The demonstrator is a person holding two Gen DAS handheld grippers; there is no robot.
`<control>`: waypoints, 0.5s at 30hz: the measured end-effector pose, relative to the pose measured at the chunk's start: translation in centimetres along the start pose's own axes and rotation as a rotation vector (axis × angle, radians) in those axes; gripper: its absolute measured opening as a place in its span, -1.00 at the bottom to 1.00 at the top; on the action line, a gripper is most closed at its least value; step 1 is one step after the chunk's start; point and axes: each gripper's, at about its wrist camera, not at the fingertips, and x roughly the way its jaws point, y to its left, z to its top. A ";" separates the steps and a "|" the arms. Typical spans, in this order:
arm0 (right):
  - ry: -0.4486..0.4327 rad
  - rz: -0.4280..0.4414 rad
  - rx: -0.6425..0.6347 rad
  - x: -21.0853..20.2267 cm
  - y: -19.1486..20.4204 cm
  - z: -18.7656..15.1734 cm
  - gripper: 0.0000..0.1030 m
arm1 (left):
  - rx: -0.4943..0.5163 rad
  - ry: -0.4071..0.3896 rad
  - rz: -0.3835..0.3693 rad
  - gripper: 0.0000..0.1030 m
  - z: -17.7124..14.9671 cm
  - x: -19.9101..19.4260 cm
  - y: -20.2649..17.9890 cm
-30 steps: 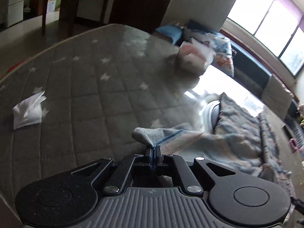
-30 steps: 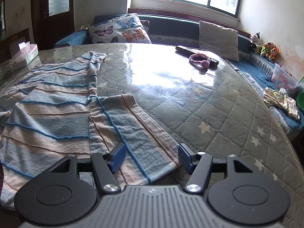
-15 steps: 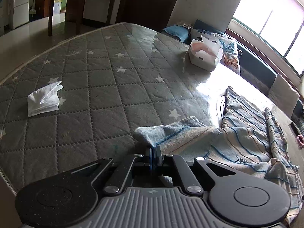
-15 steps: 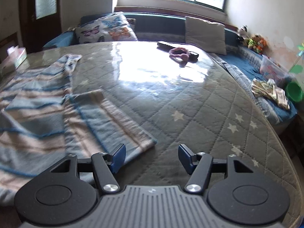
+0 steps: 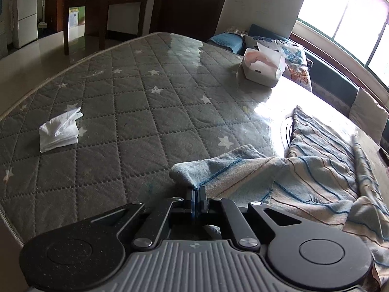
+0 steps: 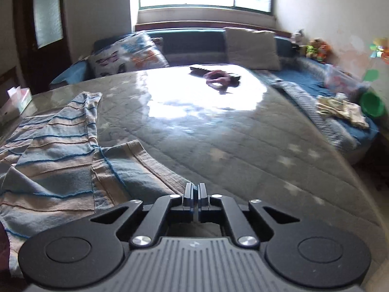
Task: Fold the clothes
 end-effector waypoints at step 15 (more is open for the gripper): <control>0.083 -0.098 -0.031 -5.3 -1.6 -2.3 -0.78 | 0.030 0.020 -0.001 -0.84 0.3 -1.3 1.2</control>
